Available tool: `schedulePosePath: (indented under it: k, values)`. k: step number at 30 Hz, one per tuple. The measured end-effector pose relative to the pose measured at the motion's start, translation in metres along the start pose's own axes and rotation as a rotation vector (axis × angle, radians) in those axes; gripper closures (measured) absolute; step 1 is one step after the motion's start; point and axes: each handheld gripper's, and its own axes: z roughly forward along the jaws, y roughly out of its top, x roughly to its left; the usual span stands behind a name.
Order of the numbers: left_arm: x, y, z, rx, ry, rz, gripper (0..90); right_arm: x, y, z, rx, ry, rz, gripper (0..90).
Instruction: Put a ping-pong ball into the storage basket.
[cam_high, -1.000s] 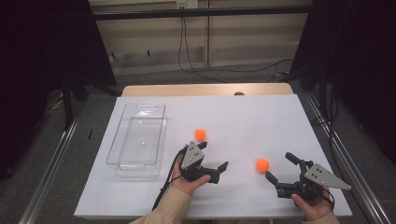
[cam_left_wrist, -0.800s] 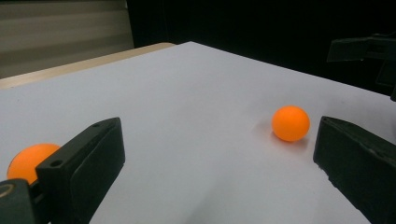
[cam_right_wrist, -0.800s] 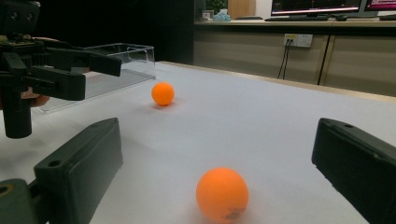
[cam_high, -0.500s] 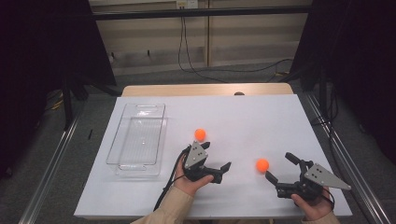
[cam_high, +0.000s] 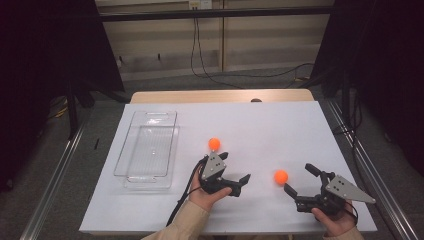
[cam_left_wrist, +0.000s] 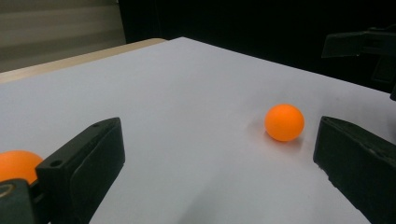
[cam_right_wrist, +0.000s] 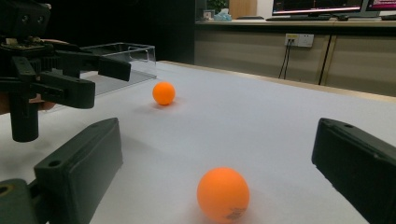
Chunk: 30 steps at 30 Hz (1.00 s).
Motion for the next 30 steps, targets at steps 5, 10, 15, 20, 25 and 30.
schedulePosePath:
  k: [5,10,15,20,25,30]
  values:
    - [-0.002,0.001,0.003,-0.005,-0.008,-0.008,2.1,0.0,0.0,0.0,0.003,0.006,-0.001,1.5]
    - [-0.002,0.002,0.004,0.005,-0.009,0.003,2.1,0.0,0.0,0.0,0.004,0.004,-0.001,1.5]
    - [-0.004,0.002,0.007,0.001,-0.01,-0.013,2.1,0.0,0.0,0.0,-0.002,0.001,0.002,1.5]
    - [-0.004,0.003,0.01,0.02,-0.021,0.009,2.1,0.0,0.0,0.0,-0.001,0.0,0.003,1.5]
    - [-0.006,0.003,0.013,0.017,-0.032,0.004,2.1,0.0,0.0,0.0,-0.002,0.006,0.003,1.6]
    - [-0.008,0.004,0.016,0.018,-0.033,-0.01,2.1,-0.001,0.0,0.0,0.0,0.006,0.003,1.6]
